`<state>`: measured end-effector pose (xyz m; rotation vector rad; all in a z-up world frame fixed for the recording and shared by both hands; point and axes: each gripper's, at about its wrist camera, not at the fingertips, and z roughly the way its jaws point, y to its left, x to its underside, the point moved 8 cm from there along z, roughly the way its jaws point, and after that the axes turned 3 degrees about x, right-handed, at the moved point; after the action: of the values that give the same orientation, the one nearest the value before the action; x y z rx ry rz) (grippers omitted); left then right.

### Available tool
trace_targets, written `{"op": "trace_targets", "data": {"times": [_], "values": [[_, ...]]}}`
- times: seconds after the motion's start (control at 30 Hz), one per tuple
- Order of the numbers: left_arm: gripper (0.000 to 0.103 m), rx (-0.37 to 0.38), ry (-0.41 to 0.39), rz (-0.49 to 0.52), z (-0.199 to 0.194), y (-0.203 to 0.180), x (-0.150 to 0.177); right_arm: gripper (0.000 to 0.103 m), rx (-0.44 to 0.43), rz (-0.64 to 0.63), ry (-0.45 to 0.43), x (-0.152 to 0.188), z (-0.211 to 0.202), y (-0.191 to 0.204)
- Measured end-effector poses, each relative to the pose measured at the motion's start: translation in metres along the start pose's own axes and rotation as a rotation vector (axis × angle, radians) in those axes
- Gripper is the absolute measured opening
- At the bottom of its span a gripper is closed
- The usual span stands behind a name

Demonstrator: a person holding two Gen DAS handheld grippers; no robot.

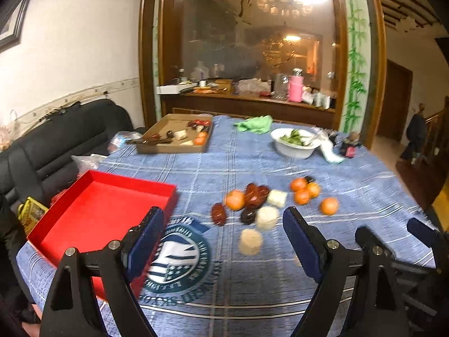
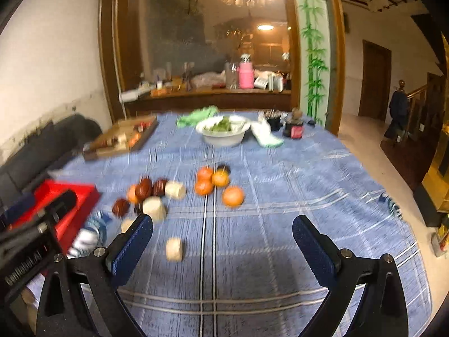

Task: Organize fruits
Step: 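Move both tools toward the tan cubes on the cloth, then grasp a tan cube with the left tool while the right tool grasps another tan cube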

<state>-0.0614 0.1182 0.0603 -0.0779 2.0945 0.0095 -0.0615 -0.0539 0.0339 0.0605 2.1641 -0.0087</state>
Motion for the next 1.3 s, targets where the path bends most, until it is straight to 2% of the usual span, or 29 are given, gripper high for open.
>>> {"op": "trace_targets", "data": {"times": [0.1,0.17,0.3,0.63,0.87,0.97,1.03,1.2,1.23,1.3], "values": [[0.086,0.016,0.051,-0.007,0.011,0.003,0.013,0.089,-0.022,-0.045,0.086,0.021,0.022,0.015],[0.086,0.017,0.06,-0.003,0.015,0.003,0.015,0.089,-0.04,-0.056,0.109,0.024,0.029,0.022],[0.086,0.018,0.061,-0.001,0.015,0.004,0.014,0.089,-0.044,-0.068,0.082,0.02,0.025,0.026],[0.086,0.012,0.101,-0.008,0.021,0.008,0.015,0.089,-0.046,-0.048,0.106,0.018,0.03,0.019],[0.086,0.021,0.184,-0.098,0.043,0.044,0.026,0.089,-0.03,-0.058,0.137,0.023,0.039,0.007],[0.085,0.066,0.215,-0.119,0.052,0.055,0.032,0.089,-0.052,-0.063,0.16,0.022,0.046,0.006],[0.073,0.107,0.226,-0.126,0.056,0.055,0.035,0.089,-0.083,-0.076,0.175,0.021,0.051,0.013],[0.061,0.199,0.292,-0.126,0.072,0.041,0.043,0.088,-0.129,-0.141,0.225,0.025,0.072,0.036],[0.058,0.221,0.301,-0.109,0.076,0.033,0.044,0.086,-0.133,-0.15,0.233,0.027,0.076,0.039],[0.053,0.258,0.31,-0.077,0.082,0.02,0.045,0.074,-0.144,-0.162,0.259,0.033,0.085,0.045]]}}
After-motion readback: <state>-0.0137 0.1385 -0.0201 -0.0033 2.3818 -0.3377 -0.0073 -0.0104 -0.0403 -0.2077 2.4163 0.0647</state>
